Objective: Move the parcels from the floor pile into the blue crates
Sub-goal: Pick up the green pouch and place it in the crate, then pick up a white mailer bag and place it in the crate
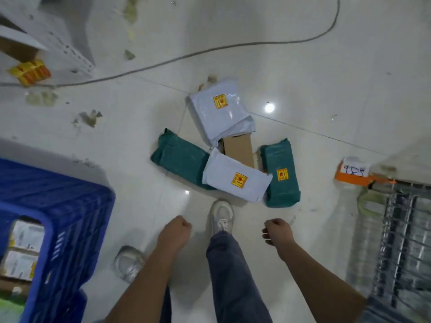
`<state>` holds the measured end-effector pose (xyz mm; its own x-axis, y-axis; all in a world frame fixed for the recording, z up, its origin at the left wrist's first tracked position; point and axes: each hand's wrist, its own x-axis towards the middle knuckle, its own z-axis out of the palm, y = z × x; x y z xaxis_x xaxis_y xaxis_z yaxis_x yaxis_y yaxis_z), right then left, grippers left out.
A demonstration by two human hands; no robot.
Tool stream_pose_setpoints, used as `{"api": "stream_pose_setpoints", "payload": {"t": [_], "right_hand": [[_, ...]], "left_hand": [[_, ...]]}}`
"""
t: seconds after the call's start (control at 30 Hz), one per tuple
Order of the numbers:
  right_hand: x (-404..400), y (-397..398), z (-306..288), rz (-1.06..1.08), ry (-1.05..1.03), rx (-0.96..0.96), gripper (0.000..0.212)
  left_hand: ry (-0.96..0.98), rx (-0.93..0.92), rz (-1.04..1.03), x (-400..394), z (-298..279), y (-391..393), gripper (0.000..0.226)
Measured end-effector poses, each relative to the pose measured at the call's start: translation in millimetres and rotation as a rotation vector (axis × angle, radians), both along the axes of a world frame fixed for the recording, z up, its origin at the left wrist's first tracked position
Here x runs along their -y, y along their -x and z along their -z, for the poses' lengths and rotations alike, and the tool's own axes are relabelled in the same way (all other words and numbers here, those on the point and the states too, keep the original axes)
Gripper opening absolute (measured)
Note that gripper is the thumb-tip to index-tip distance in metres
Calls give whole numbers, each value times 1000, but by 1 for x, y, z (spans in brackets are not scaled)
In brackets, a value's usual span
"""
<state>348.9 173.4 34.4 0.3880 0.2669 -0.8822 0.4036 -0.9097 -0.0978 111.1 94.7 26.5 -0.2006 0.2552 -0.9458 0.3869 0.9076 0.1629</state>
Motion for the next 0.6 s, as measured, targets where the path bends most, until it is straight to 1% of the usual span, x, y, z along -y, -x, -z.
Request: {"api": "stream_pose_setpoints", "payload": {"t": [0.07,0.13,0.23,0.3,0.33,0.4,0.43,0.5,0.6], "right_hand": [[-17,-19,18,48,-8,3,9],[-29,-31,37,76,-8,-11,9],[-43,-42,73,68,24,-39,14],[-50,-44,99,61,49,-52,15],[-53,-46,114,49,52,-56,21],[-58,-49,144,20,38,-54,40],[-61,-49,158,4,27,-56,44],[-67,-48,181,-6,8,-75,45],[-73,-46,203,105,-15,-156,50]], "left_hand": [[-25,4,-29,-32,13,-13,14],[-48,-4,-18,-61,30,-23,12],[-83,4,61,-95,64,-30,22],[-85,22,52,-112,93,-28,28],[-82,24,38,-119,108,-28,34],[-71,23,10,-131,140,-25,45],[-78,30,0,-136,155,-24,48],[-105,64,-7,-141,178,-23,51],[-121,148,-95,-143,202,-30,45]]}}
